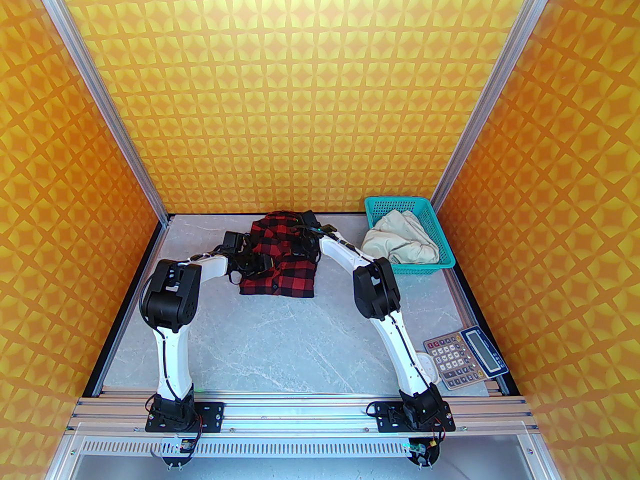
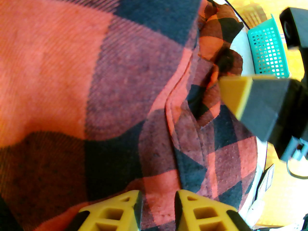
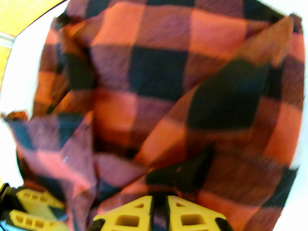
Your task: Fold and stack the mixed laundry pile
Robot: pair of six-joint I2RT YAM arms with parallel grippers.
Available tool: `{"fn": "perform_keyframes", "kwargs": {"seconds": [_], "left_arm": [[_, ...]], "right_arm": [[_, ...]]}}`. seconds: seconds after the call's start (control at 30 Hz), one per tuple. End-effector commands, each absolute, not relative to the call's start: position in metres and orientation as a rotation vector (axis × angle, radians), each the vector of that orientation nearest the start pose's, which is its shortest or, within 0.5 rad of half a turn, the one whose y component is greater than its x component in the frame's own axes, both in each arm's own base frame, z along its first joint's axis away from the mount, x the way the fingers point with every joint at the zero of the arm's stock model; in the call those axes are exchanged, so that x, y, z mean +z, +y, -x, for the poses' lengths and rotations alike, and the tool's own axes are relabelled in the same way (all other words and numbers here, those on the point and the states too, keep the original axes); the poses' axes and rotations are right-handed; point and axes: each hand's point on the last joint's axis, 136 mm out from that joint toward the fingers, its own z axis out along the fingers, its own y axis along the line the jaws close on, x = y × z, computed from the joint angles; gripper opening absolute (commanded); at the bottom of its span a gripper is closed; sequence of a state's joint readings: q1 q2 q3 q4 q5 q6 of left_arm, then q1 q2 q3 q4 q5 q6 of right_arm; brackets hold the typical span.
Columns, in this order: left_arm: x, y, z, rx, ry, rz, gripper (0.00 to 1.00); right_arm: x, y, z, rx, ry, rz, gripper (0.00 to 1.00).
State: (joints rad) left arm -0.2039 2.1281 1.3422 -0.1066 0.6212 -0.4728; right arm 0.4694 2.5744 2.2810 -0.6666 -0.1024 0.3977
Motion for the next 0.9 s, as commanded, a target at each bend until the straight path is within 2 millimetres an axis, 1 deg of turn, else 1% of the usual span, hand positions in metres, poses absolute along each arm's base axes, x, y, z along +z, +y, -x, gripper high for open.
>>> {"fn": "perform_keyframes", "kwargs": {"seconds": [0.0,0.13,0.23,0.3,0.4,0.47,0.5,0.57,0.63,0.67,0.7,0.77,0.8,0.87], "left_arm": [[0.033,-0.203,-0.466,-1.068,2.552,0.042,0.3],[0.035,-0.205,-0.465,-1.076,2.553,0.026,0.3],[0.038,-0.205,-0.464,-1.075,2.551,0.017,0.31],[0.043,-0.206,-0.464,-1.074,2.542,0.002,0.32],[0.057,-0.206,-0.467,-1.066,2.521,-0.029,0.35],[0.071,-0.207,-0.471,-1.062,2.5,-0.053,0.36],[0.081,-0.208,-0.473,-1.059,2.482,-0.068,0.37],[0.103,-0.208,-0.475,-1.049,2.446,-0.102,0.4],[0.128,-0.206,-0.473,-1.026,2.405,-0.141,0.44],[0.137,-0.204,-0.471,-1.005,2.396,-0.153,0.45],[0.145,-0.2,-0.468,-0.977,2.391,-0.159,0.46],[0.155,-0.191,-0.46,-0.945,2.387,-0.143,0.5],[0.155,-0.184,-0.454,-0.938,2.396,-0.121,0.51],[0.149,-0.168,-0.44,-0.925,2.417,-0.067,0.53]], "right_arm": [[0.056,0.296,-0.587,0.371,2.482,0.136,0.2],[0.073,0.311,-0.608,0.458,2.354,0.159,0.21],[0.088,0.322,-0.619,0.547,2.264,0.171,0.26],[0.101,0.325,-0.622,0.589,2.242,0.162,0.27],[0.13,0.323,-0.614,0.628,2.221,0.152,0.29],[0.153,0.32,-0.602,0.667,2.216,0.14,0.31],[0.153,0.317,-0.589,0.683,2.247,0.138,0.32],[0.158,0.314,-0.565,0.732,2.29,0.15,0.34],[0.155,0.304,-0.536,0.741,2.347,0.141,0.37],[0.157,0.303,-0.525,0.767,2.345,0.157,0.39],[0.154,0.302,-0.509,0.792,2.355,0.178,0.4],[0.152,0.304,-0.482,0.792,2.371,0.271,0.42],[0.149,0.303,-0.469,0.752,2.386,0.346,0.44],[0.141,0.304,-0.446,0.658,2.395,0.517,0.49]]}}
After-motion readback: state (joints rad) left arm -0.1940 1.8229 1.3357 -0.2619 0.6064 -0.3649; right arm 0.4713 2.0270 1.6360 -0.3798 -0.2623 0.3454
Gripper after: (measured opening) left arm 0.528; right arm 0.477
